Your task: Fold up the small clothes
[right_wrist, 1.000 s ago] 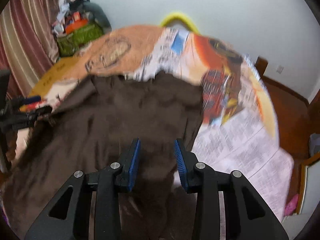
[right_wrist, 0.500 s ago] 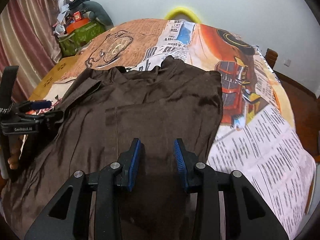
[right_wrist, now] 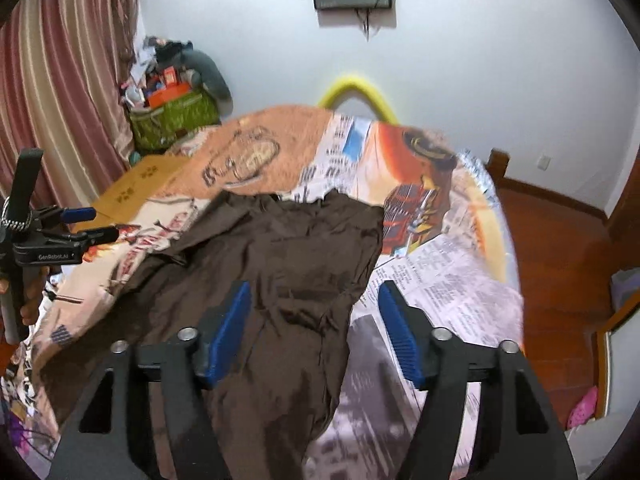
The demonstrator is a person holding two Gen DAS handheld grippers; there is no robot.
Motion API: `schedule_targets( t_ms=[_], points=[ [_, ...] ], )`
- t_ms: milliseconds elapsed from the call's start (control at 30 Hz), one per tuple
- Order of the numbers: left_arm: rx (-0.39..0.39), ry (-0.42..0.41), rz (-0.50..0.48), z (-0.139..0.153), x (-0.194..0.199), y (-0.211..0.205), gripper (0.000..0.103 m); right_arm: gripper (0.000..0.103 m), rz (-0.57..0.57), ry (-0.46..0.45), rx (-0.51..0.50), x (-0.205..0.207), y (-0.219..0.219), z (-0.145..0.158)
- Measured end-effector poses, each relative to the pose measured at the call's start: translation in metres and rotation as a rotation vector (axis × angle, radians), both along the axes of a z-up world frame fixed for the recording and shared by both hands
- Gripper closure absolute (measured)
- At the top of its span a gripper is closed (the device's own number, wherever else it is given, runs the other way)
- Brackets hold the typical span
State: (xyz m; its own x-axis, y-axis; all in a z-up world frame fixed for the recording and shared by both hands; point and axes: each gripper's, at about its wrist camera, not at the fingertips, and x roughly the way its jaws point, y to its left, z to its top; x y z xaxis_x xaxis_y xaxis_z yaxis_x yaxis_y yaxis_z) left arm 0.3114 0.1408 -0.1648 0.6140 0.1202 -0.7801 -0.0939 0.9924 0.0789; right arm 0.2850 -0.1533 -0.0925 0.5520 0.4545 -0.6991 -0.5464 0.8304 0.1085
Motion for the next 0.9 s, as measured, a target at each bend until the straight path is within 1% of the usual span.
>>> schedule_targets(
  t_ms=[33, 67, 167, 267, 300, 367, 433, 500, 567, 667, 700, 733, 800, 833, 867, 900],
  points=[
    [-0.001, 0.007, -0.007, 0.001, -0.009, -0.003, 0.009, 0.034, 0.0, -0.008, 0.004, -0.005, -0.001, 0.003],
    [-0.003, 0.013, -0.01, 0.001, -0.016, -0.004, 0.008, 0.031, 0.0, -0.012, 0.008, -0.011, -0.003, 0.005],
    [-0.012, 0.058, -0.008, -0.011, -0.034, -0.003, 0.008, 0.026, -0.001, 0.004, 0.015, -0.024, -0.006, 0.001],
    [-0.037, 0.114, 0.014, -0.03, -0.046, 0.005, 0.008, 0.026, 0.004, 0.058, -0.014, -0.031, -0.01, -0.018],
    [-0.043, 0.144, 0.025, -0.041, -0.05, 0.009, 0.008, 0.026, 0.002, 0.08, -0.03, -0.033, -0.012, -0.027],
    [-0.043, 0.179, 0.042, -0.055, -0.057, 0.013, 0.011, 0.026, -0.001, 0.122, -0.069, -0.036, -0.015, -0.045],
    [-0.051, 0.215, 0.055, -0.07, -0.063, 0.017, 0.022, 0.026, -0.005, 0.165, -0.107, -0.039, -0.019, -0.064],
    [-0.073, 0.26, 0.053, -0.085, -0.068, 0.018, 0.03, 0.026, -0.005, 0.215, -0.126, -0.039, -0.021, -0.084],
    [-0.087, 0.28, 0.045, -0.094, -0.072, 0.019, 0.033, 0.027, -0.007, 0.254, -0.138, -0.041, -0.026, -0.1],
    [-0.12, 0.287, 0.031, -0.103, -0.077, 0.018, 0.038, 0.027, -0.008, 0.302, -0.13, -0.046, -0.03, -0.115],
    [-0.138, 0.286, 0.028, -0.104, -0.078, 0.018, 0.043, 0.027, -0.009, 0.317, -0.125, -0.046, -0.03, -0.119],
    [-0.167, 0.285, 0.027, -0.105, -0.078, 0.019, 0.05, 0.027, -0.007, 0.331, -0.122, -0.046, -0.03, -0.123],
    [-0.22, 0.285, 0.03, -0.108, -0.078, 0.021, 0.058, 0.028, 0.005, 0.353, -0.114, -0.046, -0.027, -0.129],
    [-0.22, 0.28, 0.032, -0.108, -0.078, 0.021, 0.068, 0.029, 0.009, 0.351, -0.112, -0.047, -0.025, -0.129],
    [-0.208, 0.275, 0.027, -0.109, -0.078, 0.019, 0.075, 0.033, 0.014, 0.345, -0.109, -0.05, -0.023, -0.129],
    [-0.185, 0.273, 0.022, -0.11, -0.078, 0.016, 0.087, 0.035, 0.025, 0.344, -0.108, -0.05, -0.021, -0.13]
  ],
)
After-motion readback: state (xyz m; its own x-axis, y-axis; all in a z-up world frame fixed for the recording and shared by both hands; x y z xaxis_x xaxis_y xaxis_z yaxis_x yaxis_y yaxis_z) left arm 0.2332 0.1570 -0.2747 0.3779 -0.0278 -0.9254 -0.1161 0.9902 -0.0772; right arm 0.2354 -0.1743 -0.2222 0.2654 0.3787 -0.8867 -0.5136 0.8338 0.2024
